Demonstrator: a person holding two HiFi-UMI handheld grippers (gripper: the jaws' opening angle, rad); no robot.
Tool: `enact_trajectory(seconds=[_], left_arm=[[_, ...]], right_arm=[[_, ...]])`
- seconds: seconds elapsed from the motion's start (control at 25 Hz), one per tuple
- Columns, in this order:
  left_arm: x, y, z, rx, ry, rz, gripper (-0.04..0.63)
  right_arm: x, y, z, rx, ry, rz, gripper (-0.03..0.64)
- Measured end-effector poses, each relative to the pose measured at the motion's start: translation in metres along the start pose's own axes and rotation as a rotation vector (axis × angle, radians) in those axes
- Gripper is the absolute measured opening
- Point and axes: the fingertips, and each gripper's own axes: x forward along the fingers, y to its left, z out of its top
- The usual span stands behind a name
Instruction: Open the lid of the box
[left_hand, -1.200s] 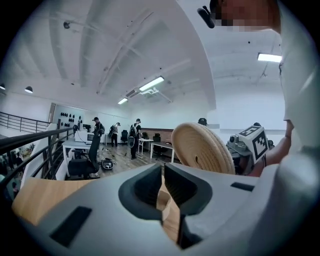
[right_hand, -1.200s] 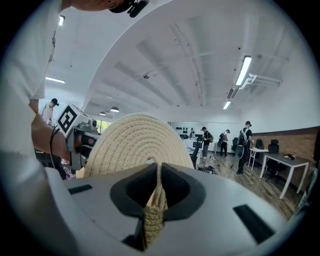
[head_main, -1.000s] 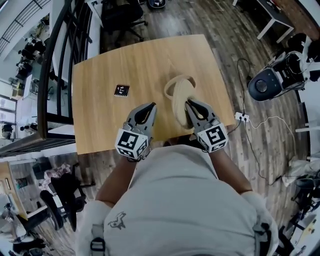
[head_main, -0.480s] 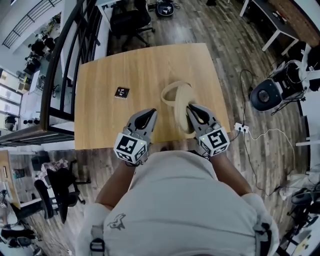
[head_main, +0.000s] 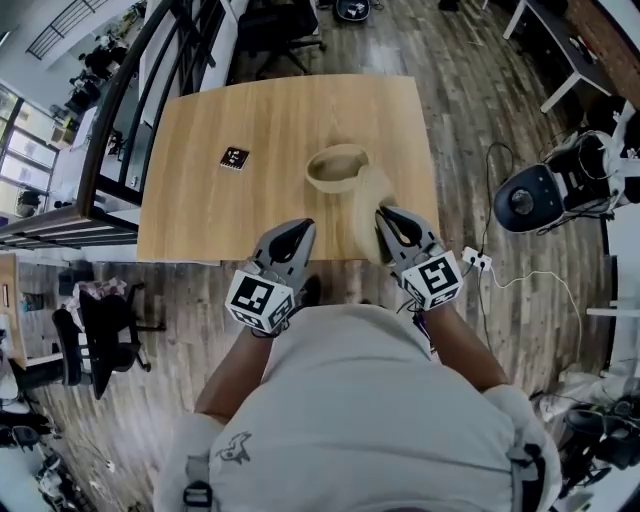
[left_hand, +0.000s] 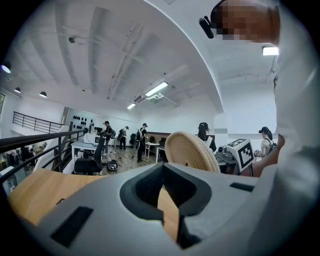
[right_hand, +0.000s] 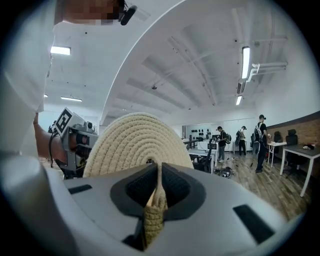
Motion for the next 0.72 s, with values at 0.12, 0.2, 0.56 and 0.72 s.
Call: enact_trajectory(seconds=[0.12, 0.2, 0.56, 0.72], left_arm=[[-0.008, -0.016, -0.007, -0.003, 0.005, 0.032, 0.006], [-0.015, -0.026, -0.010, -0.004, 0.007, 0.054, 0.006], [-0.046, -0.041, 0.000, 0.034, -0.005, 0.089, 0.006], [-0.071, -0.050, 0.000, 0.055, -0.007, 0.063, 0.006]], right_arm=[[-0.012, 0.000, -0.005, 0.009, -0.008, 0.031, 0.032], [-0.018, 0.001, -0.009, 0.017, -0.013, 0.055, 0.032], [-0.038, 0.018, -0.004, 0.022, -0.040, 0.074, 0.032], [-0.050, 0.040, -0.003, 0.032, -0.040, 0.058, 0.033]])
